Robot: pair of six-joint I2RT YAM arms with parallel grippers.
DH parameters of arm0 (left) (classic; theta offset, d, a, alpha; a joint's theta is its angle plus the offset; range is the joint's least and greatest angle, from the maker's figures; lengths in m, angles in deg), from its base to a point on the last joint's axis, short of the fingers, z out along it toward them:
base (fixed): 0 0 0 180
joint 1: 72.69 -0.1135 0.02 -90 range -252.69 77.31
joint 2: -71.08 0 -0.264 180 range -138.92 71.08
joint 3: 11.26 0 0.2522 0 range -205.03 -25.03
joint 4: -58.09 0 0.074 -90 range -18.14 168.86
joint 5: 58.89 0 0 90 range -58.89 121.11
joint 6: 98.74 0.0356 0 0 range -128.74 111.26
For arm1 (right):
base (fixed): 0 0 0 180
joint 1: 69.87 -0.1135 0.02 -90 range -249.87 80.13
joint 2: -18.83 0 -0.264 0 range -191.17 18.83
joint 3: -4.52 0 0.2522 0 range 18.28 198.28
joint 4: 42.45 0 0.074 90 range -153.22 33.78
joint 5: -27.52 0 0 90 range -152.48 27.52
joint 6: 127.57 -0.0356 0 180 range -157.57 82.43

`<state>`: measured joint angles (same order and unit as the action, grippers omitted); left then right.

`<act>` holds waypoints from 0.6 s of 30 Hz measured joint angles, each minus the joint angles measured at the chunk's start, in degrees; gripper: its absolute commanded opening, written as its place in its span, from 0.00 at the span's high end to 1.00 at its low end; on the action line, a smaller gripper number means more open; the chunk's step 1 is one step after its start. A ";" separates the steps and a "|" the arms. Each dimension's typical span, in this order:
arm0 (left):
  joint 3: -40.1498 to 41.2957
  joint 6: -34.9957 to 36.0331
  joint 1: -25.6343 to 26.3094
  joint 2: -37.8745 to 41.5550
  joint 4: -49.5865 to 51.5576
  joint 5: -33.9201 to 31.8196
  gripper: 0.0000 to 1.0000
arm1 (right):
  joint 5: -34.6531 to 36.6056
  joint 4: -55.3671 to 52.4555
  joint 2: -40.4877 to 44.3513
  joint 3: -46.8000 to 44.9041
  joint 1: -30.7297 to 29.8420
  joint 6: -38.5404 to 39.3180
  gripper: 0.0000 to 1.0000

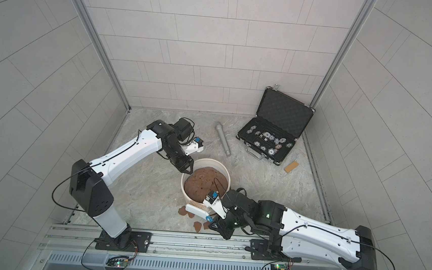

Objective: Scrub the dried mud off the ceramic pot
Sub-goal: Brush off the soil from the pot.

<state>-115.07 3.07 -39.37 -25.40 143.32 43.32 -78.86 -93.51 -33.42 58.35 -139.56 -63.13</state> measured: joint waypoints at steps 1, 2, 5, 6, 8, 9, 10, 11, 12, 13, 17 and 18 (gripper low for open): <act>0.00 0.02 -0.04 -0.11 0.04 0.00 0.59 | -0.28 0.26 -0.63 -0.02 -0.11 -0.09 1.00; 0.00 0.04 -0.07 -0.22 0.07 0.00 0.61 | -0.59 0.59 -1.05 -0.17 -0.15 -0.22 1.00; -0.04 0.26 -0.28 -0.66 0.24 -0.13 0.65 | -1.20 2.38 -0.42 -2.03 -0.44 -0.98 1.00; -0.22 0.28 -0.37 -0.94 0.37 -0.20 0.67 | -1.29 3.41 0.72 -3.41 -0.52 -1.66 1.00; -0.68 0.42 -0.48 -1.40 0.83 -0.33 0.69 | -1.46 4.66 2.95 -5.35 -0.70 -3.04 1.00; -0.85 0.44 -0.52 -1.60 1.01 -0.33 0.69 | -1.49 5.05 3.80 -6.23 -0.83 -3.76 1.00; -1.18 0.46 -0.55 -1.86 1.31 -0.33 0.69 | -1.46 5.31 4.81 -7.04 -1.03 -4.48 1.00; -1.60 0.50 -0.57 -2.19 1.66 -0.33 0.69 | -1.36 5.42 5.53 -7.58 -1.33 -5.18 1.00; -1.90 0.57 -0.57 -2.43 1.95 -0.31 0.69 | -1.05 5.66 5.86 -7.98 -1.79 -5.88 1.00; -2.32 0.61 -0.57 -2.73 2.32 -0.31 0.69 | -0.66 5.86 5.92 -8.24 -2.25 -6.40 1.00; -3.32 0.66 -0.57 -3.56 3.23 -0.26 0.69 | 1.03 6.05 5.70 -8.44 -3.93 -8.02 1.00; -3.45 0.66 -0.57 -3.72 3.39 -0.26 0.69 | 1.22 6.05 5.55 -8.44 -4.09 -8.26 1.00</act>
<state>-118.52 3.73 -39.94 -29.12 146.70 43.05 -77.64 -87.46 -27.87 49.92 -143.65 -71.39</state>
